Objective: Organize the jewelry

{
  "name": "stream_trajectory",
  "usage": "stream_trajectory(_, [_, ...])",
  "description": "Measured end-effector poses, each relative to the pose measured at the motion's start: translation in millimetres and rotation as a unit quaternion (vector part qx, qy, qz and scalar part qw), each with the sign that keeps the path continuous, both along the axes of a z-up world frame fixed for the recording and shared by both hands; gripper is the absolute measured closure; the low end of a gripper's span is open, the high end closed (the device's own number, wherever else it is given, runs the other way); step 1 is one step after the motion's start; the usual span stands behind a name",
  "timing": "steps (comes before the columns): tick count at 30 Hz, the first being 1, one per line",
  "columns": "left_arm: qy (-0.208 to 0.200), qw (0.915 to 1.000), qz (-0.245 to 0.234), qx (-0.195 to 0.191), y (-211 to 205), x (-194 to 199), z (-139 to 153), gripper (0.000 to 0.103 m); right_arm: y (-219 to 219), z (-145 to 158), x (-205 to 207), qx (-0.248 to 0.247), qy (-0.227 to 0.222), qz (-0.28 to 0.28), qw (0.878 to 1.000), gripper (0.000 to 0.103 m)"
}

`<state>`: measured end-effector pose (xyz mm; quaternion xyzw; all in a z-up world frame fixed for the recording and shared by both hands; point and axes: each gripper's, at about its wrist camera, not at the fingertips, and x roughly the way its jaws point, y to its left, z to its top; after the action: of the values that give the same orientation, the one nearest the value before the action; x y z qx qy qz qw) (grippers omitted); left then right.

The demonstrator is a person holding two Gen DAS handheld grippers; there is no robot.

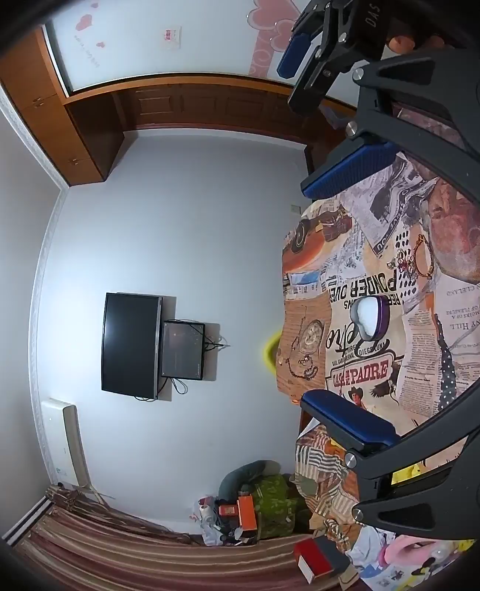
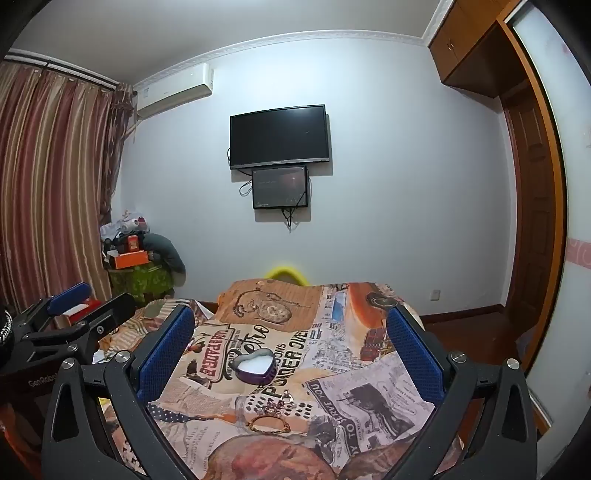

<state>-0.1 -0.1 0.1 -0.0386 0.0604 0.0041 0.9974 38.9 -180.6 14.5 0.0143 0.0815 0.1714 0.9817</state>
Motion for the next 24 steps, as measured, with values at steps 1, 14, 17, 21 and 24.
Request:
stream_trajectory(1, [0.000, 1.0000, 0.000, 0.001, -0.1, -0.2, 0.1, 0.000, -0.1, 0.0, 0.1, 0.001, 0.000, 0.000, 1.000, 0.000])
stream_trajectory(14, [0.008, 1.0000, -0.001, 0.003, -0.8, 3.8, -3.6, 0.000, 0.2, -1.4, 0.1, 0.007, 0.010, 0.005, 1.000, 0.000])
stream_trajectory(17, [0.008, 1.0000, 0.000, 0.003, 0.1, 4.0, -4.7, 0.000, 0.0, -1.4, 0.6, 0.007, 0.012, 0.005, 1.000, 0.000])
stream_trajectory(21, [0.010, 0.9999, 0.000, 0.003, -0.2, 5.3, -6.8, 0.000, 0.6, -1.1, 0.2, 0.006, 0.014, 0.006, 1.000, 0.000])
stream_trajectory(24, [0.013, 0.9999, 0.001, 0.004, 0.0, 6.0, -8.5, 0.000, 0.3, -1.8, 1.3, 0.006, 0.017, 0.008, 1.000, 0.000])
